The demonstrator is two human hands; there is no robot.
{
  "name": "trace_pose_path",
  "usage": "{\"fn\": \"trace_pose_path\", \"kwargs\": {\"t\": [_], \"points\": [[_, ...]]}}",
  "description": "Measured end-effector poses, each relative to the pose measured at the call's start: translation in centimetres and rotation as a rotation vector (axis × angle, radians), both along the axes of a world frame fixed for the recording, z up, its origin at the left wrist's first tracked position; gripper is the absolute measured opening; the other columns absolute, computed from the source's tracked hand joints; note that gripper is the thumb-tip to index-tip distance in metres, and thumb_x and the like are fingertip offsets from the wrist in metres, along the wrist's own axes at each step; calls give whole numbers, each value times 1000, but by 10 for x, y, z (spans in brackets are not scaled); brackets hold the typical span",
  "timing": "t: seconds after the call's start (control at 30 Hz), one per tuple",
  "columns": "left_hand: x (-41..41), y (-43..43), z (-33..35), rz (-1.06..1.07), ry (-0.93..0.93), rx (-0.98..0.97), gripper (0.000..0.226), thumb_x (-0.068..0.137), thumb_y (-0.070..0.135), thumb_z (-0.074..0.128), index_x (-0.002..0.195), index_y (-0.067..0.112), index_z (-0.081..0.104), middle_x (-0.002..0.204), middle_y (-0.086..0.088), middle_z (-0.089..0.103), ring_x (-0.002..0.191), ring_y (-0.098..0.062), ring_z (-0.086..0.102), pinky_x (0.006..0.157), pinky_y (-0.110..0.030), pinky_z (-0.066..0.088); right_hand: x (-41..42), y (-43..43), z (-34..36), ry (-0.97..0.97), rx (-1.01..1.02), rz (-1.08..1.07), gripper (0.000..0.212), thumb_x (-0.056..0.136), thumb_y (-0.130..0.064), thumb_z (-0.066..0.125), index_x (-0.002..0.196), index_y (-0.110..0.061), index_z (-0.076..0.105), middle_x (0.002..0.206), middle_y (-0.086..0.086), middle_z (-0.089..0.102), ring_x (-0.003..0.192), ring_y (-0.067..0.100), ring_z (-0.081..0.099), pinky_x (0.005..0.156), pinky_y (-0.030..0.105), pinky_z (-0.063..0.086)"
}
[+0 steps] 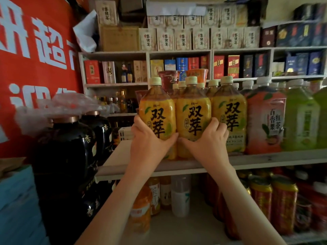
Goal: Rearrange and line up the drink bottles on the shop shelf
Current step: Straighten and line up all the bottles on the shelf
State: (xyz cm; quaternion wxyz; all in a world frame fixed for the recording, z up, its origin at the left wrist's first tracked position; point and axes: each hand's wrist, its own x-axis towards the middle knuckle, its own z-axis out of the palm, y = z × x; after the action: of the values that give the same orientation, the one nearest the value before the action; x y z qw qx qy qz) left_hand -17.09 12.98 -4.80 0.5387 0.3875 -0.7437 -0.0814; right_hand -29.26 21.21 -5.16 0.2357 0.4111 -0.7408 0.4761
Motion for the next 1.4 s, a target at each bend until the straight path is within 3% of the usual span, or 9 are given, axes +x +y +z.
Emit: {"fn": "trace_pose_path", "kwargs": {"t": [0.13, 0.23, 0.3, 0.37, 0.5, 0.73, 1.0, 1.27, 1.4], "points": [[6, -4, 1, 36, -18, 11, 115, 57, 72, 69, 138, 24, 4, 131, -16, 37, 108, -32, 54, 75, -31, 44, 4, -4, -6, -60, -45, 159, 114, 62, -50, 79, 141, -1, 12, 136, 17, 30, 126, 34, 30, 104, 42, 31], [17, -9, 4, 66, -32, 28, 117, 56, 74, 67, 139, 20, 5, 132, -17, 38, 105, -33, 56, 71, -32, 47, 5, -8, -10, -157, -62, 332, 113, 60, -44, 83, 136, -24, 3, 136, 11, 35, 120, 28, 44, 88, 35, 43], [26, -12, 5, 78, -42, 24, 118, 57, 75, 67, 140, 18, 4, 132, -17, 38, 105, -32, 55, 70, -30, 43, 1, -10, -8, -189, -41, 353, 115, 57, -48, 84, 134, -33, 2, 136, 9, 40, 116, 27, 50, 83, 33, 43], [36, -15, 6, 57, -44, 45, 118, 57, 73, 69, 139, 20, 4, 134, -16, 37, 108, -33, 54, 76, -34, 48, -5, -12, -4, -235, 12, 385, 123, 51, -52, 85, 140, -28, 4, 136, 8, 42, 119, 26, 49, 91, 37, 44], [50, -18, 9, -7, -53, 73, 118, 55, 70, 72, 138, 19, 5, 135, -16, 35, 111, -30, 52, 85, -39, 51, -18, -16, 10, -319, 169, 473, 121, 40, -55, 86, 138, -14, 28, 129, 1, 49, 117, 19, 50, 94, 40, 49], [57, -20, 8, -29, -20, 82, 115, 54, 69, 73, 138, 21, 9, 137, -12, 36, 113, -28, 51, 83, -32, 47, -11, -24, 13, -296, 194, 618, 115, 35, -59, 85, 133, -22, 37, 122, -6, 54, 110, 12, 54, 91, 36, 51], [65, -22, 6, 33, -27, 32, 114, 49, 75, 66, 134, 21, 13, 133, -14, 41, 103, -28, 57, 74, -31, 49, -9, -32, 12, -278, 226, 637, 118, 31, -68, 82, 132, -27, 36, 122, -9, 54, 110, 12, 55, 93, 40, 50], [73, -25, 1, 1, 36, 66, 123, 42, 81, 62, 139, 27, 9, 138, -9, 39, 115, -29, 52, 86, -39, 47, -1, -40, 9, -303, 222, 705, 124, 30, -66, 83, 135, -24, 33, 125, -6, 53, 114, 15, 54, 93, 41, 50], [72, -25, -2, -7, 35, 56, 124, 43, 80, 64, 141, 28, 8, 138, -10, 37, 113, -28, 52, 83, -37, 48, -6, -41, 9, -309, 252, 751, 125, 33, -67, 83, 137, -25, 28, 130, -5, 49, 118, 15, 51, 96, 42, 48]]}}
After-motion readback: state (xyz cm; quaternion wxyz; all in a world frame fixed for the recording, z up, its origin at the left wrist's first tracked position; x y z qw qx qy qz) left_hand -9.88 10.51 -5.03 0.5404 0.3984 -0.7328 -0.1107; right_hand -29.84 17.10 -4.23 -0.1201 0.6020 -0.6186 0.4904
